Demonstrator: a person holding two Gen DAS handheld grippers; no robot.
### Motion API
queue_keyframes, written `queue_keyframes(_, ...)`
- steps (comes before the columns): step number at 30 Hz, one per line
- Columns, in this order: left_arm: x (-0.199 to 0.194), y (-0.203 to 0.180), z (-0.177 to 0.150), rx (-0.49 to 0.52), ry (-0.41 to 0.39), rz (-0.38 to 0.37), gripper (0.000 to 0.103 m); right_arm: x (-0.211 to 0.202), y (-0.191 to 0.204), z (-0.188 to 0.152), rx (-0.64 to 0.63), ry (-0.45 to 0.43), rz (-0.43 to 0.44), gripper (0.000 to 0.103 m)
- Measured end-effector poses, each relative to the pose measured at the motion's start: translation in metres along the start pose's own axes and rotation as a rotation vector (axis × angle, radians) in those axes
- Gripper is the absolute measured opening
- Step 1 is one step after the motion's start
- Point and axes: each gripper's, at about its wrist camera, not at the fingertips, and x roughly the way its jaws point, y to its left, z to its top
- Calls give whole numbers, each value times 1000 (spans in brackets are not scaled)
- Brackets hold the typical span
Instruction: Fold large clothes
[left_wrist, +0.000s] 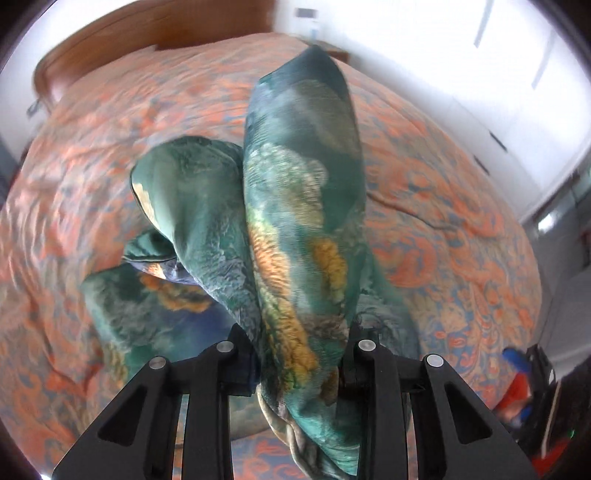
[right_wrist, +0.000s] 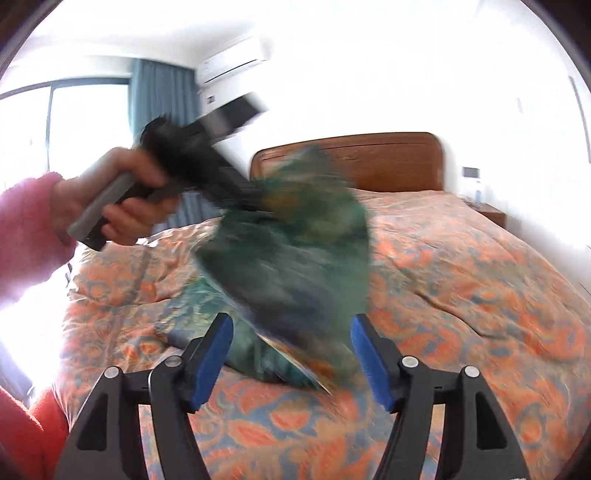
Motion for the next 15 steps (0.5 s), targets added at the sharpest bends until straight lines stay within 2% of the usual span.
queue_keyframes(4,6,55,-25,-105,2,19,29,0,-23,-16,66,69,-61,68)
queue_keyframes(7,14,94,-47,-201,14,25,29,-1,-35,-21,124,109,-70,68)
queue_keyframes(12,29,148,-88,-321,16,45,30,9,-25,-14,108,138,-38,68)
queue_keyframes(15,39,172,-105,-390,20,21,32,31,-13,-5,91,176,-24,68)
